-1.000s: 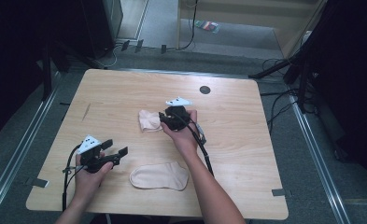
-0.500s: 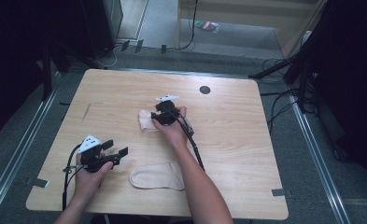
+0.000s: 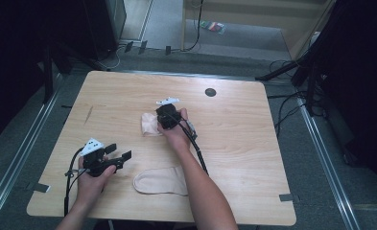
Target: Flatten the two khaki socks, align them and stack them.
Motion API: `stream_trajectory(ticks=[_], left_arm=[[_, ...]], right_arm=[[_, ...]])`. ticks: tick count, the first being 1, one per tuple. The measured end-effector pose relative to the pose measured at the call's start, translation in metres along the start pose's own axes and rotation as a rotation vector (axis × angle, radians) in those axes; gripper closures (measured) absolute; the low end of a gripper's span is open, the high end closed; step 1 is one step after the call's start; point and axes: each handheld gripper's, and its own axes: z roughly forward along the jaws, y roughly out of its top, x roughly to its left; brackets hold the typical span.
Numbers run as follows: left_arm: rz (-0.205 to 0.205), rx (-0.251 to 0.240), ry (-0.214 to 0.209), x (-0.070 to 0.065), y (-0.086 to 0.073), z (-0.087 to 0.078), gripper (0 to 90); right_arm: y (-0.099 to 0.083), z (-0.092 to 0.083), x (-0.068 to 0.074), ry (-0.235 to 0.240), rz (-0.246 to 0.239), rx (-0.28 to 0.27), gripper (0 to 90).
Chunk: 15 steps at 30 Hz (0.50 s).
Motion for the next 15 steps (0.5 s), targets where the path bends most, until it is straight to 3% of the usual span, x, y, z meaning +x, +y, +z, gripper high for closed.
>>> stream_trajectory(ticks=[5, 10, 11, 15], left_arm=[[-0.001, -0.004, 0.003, 0.0, 0.0, 0.001, 23.1], [0.0, 0.0, 0.007, -0.001, 0.001, 0.002, 23.1], [0.0, -0.002, 0.005, -0.002, 0.001, 0.002, 23.0], [0.02, -0.017, -0.004, -0.002, 0.0, 0.001, 23.4]], right_arm=[[0.014, -0.02, 0.009, 0.025, 0.034, -0.045, 90.0], [0.029, -0.034, 0.027, 0.043, -0.01, -0.067, 90.0], [0.038, -0.043, 0.038, 0.065, -0.032, -0.092, 90.0], [0.055, -0.066, 0.053, 0.116, -0.044, -0.159, 90.0]])
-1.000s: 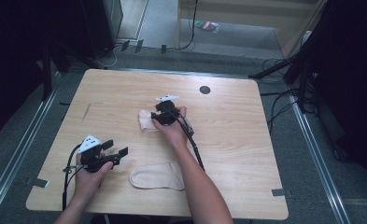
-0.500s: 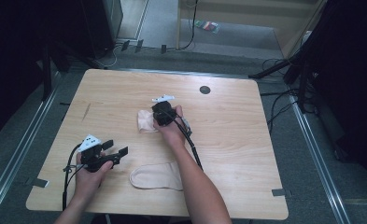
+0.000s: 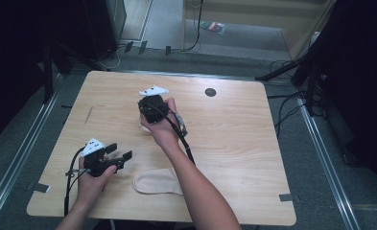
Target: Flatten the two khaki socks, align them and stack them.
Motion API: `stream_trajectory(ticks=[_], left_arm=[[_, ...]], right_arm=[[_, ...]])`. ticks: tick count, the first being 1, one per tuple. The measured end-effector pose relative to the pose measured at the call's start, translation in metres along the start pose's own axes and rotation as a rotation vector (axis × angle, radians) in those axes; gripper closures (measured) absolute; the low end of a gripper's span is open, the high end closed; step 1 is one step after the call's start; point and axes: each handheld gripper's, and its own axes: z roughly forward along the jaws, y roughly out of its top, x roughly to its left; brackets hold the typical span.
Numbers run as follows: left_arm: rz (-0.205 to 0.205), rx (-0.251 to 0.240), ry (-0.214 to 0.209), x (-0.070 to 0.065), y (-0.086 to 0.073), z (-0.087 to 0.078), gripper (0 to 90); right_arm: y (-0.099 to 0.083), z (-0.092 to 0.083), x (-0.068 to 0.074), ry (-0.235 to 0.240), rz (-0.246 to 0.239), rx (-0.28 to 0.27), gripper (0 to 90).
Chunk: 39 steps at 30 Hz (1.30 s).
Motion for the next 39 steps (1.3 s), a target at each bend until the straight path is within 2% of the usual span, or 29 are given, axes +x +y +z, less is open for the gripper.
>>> stream_trajectory(ticks=[4, 5, 7, 8, 11, 12, 13, 14, 15, 16, 17, 18, 19, 20, 21, 22, 23, 24, 25, 26, 28, 29, 30, 32, 33, 34, 35, 36, 39], left_arm=[[0.0, -0.025, -0.009, 0.0, 0.0, -0.002, 23.9], [0.0, -0.025, -0.009, 0.0, 0.0, -0.002, 23.9], [0.003, -0.046, -0.02, 0.001, -0.001, -0.005, 23.8], [0.001, -0.056, -0.026, 0.001, -0.001, -0.006, 23.9], [0.015, -0.072, -0.033, 0.0, -0.001, -0.007, 27.1], [0.015, -0.072, -0.033, 0.0, -0.001, -0.007, 28.1], [0.021, -0.071, -0.033, -0.001, -0.001, -0.007, 29.4], [0.021, -0.071, -0.033, -0.001, -0.001, -0.007, 30.5], [0.024, -0.07, -0.032, -0.001, -0.001, -0.006, 31.7], [0.027, -0.069, -0.039, -0.001, -0.002, -0.006, 33.4], [0.031, -0.069, -0.04, -0.001, -0.002, -0.006, 35.2], [0.028, -0.07, -0.045, -0.002, -0.002, -0.005, 36.9], [0.028, -0.07, -0.039, -0.002, -0.001, -0.004, 38.8], [0.027, -0.069, -0.025, -0.001, 0.0, -0.004, 41.9], [0.02, -0.072, -0.015, -0.001, 0.001, -0.003, 44.4], [0.02, -0.072, -0.015, -0.001, 0.001, -0.003, 46.4], [0.015, -0.07, -0.009, 0.0, 0.003, -0.003, 46.4], [-0.013, -0.064, -0.009, 0.002, 0.009, 0.0, 53.5], [-0.013, -0.064, -0.009, 0.002, 0.009, 0.0, 55.5], [-0.011, -0.061, -0.021, 0.001, 0.018, 0.006, 57.7], [0.003, -0.037, -0.012, -0.002, 0.029, 0.018, 60.9], [0.003, -0.037, -0.012, -0.002, 0.029, 0.018, 61.5], [0.008, -0.019, -0.004, -0.004, 0.034, 0.026, 61.1], [0.015, 0.012, 0.0, -0.01, 0.043, 0.042, 59.5], [0.043, 0.044, 0.004, -0.016, 0.05, 0.056, 59.2], [0.063, 0.051, 0.015, -0.018, 0.052, 0.062, 59.4], [0.063, 0.051, 0.015, -0.018, 0.052, 0.062, 60.0], [0.083, 0.086, 0.063, -0.021, 0.056, 0.073, 61.0], [0.077, 0.115, 0.09, -0.019, 0.059, 0.081, 63.4]], right_arm=[[0.011, -0.028, -0.002, 0.035, 0.035, -0.074, 90.0], [0.011, -0.028, -0.002, 0.035, 0.035, -0.074, 90.0], [0.008, -0.042, -0.009, 0.015, 0.046, -0.099, 90.0], [-0.005, -0.051, -0.021, 0.002, 0.078, -0.094, 90.0], [-0.039, -0.053, -0.042, -0.033, 0.093, -0.039, 90.0], [-0.039, -0.053, -0.042, -0.033, 0.093, -0.039, 90.0], [-0.065, -0.051, -0.058, -0.101, 0.088, 0.017, 90.0], [-0.065, -0.051, -0.058, -0.101, 0.088, 0.017, 90.0], [-0.09, -0.05, -0.079, -0.128, 0.149, 0.059, 89.3], [-0.1, -0.049, -0.089, -0.15, 0.166, 0.091, 88.2], [-0.11, -0.048, -0.099, -0.169, 0.183, 0.115, 84.0], [-0.116, -0.048, -0.106, -0.19, 0.189, 0.128, 75.9], [-0.123, -0.049, -0.114, -0.254, 0.2, 0.146, 69.1], [-0.128, -0.053, -0.121, -0.289, 0.225, 0.143, 66.4], [-0.13, -0.058, -0.128, -0.303, 0.271, 0.128, 65.0], [-0.13, -0.058, -0.128, -0.303, 0.271, 0.128, 65.0], [-0.132, -0.064, -0.132, -0.308, 0.304, 0.107, 64.9], [-0.133, -0.073, -0.136, -0.308, 0.324, 0.082, 64.6], [-0.133, -0.073, -0.136, -0.308, 0.324, 0.082, 64.6], [-0.133, -0.075, -0.134, -0.272, 0.306, 0.087, 63.4], [-0.134, -0.072, -0.128, -0.227, 0.279, 0.105, 62.4], [-0.134, -0.07, -0.125, -0.214, 0.265, 0.111, 61.9], [-0.135, -0.067, -0.122, -0.204, 0.254, 0.111, 61.4], [-0.135, -0.064, -0.12, -0.193, 0.251, 0.114, 60.6], [-0.135, -0.057, -0.116, -0.183, 0.239, 0.116, 58.9], [-0.136, -0.054, -0.116, -0.181, 0.233, 0.121, 58.5], [-0.136, -0.051, -0.116, -0.181, 0.236, 0.125, 58.5], [-0.137, -0.048, -0.116, -0.185, 0.237, 0.125, 58.5], [-0.139, -0.044, -0.118, -0.185, 0.241, 0.125, 59.2]])
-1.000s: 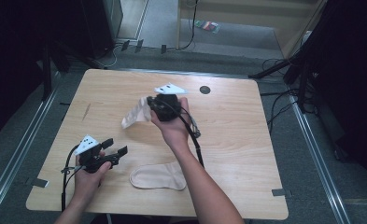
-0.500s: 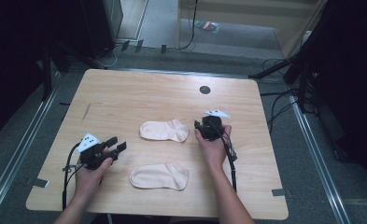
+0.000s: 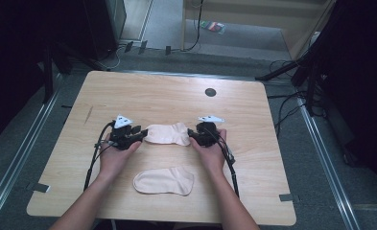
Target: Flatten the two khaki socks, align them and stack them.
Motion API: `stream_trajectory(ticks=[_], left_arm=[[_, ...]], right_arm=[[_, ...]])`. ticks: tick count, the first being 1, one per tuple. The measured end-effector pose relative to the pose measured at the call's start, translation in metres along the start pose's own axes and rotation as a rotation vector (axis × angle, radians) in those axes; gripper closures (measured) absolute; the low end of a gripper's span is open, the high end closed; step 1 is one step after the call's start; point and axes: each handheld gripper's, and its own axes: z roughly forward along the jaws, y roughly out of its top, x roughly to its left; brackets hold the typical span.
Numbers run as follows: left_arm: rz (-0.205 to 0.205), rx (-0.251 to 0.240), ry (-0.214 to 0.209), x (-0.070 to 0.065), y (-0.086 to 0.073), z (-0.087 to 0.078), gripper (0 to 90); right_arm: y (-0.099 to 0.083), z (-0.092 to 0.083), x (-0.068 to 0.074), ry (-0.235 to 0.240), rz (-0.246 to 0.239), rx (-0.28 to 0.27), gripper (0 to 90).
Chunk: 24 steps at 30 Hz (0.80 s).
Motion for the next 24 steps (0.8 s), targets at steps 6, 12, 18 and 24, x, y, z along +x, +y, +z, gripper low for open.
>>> stream_trajectory(ticks=[6, 12, 18, 24], left_arm=[[-0.011, 0.056, 0.048, 0.004, -0.002, 0.017, 69.9], [0.029, 0.059, 0.038, 0.001, -0.004, 0.021, 82.4], [0.058, 0.067, 0.004, 0.001, -0.004, 0.018, 90.0], [0.067, 0.087, -0.031, 0.002, -0.002, 0.01, 90.0]], right_arm=[[-0.003, 0.006, 0.002, 0.012, -0.04, 0.002, 62.9], [-0.005, 0.008, 0.004, 0.0, -0.078, -0.001, 77.7], [-0.005, 0.006, 0.008, -0.009, -0.086, 0.002, 85.1], [-0.003, -0.003, 0.007, 0.012, -0.065, -0.01, 85.8]])
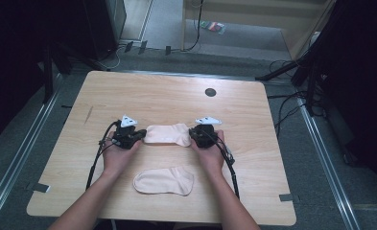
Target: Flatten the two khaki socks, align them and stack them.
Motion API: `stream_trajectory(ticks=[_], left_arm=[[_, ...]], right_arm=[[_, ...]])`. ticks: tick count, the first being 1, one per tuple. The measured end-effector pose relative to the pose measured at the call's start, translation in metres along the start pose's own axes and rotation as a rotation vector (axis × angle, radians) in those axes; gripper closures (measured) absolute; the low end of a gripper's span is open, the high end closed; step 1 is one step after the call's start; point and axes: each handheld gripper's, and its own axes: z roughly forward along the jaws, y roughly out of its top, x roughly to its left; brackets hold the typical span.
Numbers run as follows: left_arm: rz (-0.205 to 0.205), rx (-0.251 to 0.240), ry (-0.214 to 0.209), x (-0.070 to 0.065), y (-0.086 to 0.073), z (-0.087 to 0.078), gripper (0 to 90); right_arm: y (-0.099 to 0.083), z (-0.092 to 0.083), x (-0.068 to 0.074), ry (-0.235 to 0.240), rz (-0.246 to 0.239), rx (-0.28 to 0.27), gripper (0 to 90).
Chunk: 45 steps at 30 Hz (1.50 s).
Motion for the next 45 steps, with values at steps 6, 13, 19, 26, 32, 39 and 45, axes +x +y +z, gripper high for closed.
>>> stream_trajectory(ticks=[6, 13, 19, 26, 32, 39, 45], left_arm=[[-0.005, -0.018, -0.031, 0.0, 0.002, -0.011, 90.0], [0.022, -0.062, -0.043, -0.005, 0.005, -0.035, 90.0], [0.031, -0.088, -0.062, -0.013, -0.002, -0.056, 90.0], [0.041, -0.11, -0.072, -0.021, -0.011, -0.076, 90.0], [0.057, -0.109, -0.074, -0.032, -0.031, -0.094, 90.0], [0.047, -0.114, -0.089, -0.04, -0.047, -0.106, 90.0], [0.047, -0.107, -0.106, -0.049, -0.059, -0.115, 90.0]], right_arm=[[0.003, -0.014, -0.002, 0.016, 0.001, -0.023, 86.1], [0.005, -0.037, -0.005, 0.048, 0.016, -0.062, 86.2], [0.004, -0.058, 0.004, 0.07, 0.003, -0.081, 86.4], [-0.004, -0.073, 0.013, 0.094, 0.002, -0.078, 86.5], [-0.018, -0.087, 0.023, 0.125, 0.002, -0.067, 86.6], [-0.034, -0.098, 0.031, 0.15, 0.001, -0.046, 86.6], [-0.047, -0.106, 0.036, 0.157, -0.003, -0.035, 86.6]])
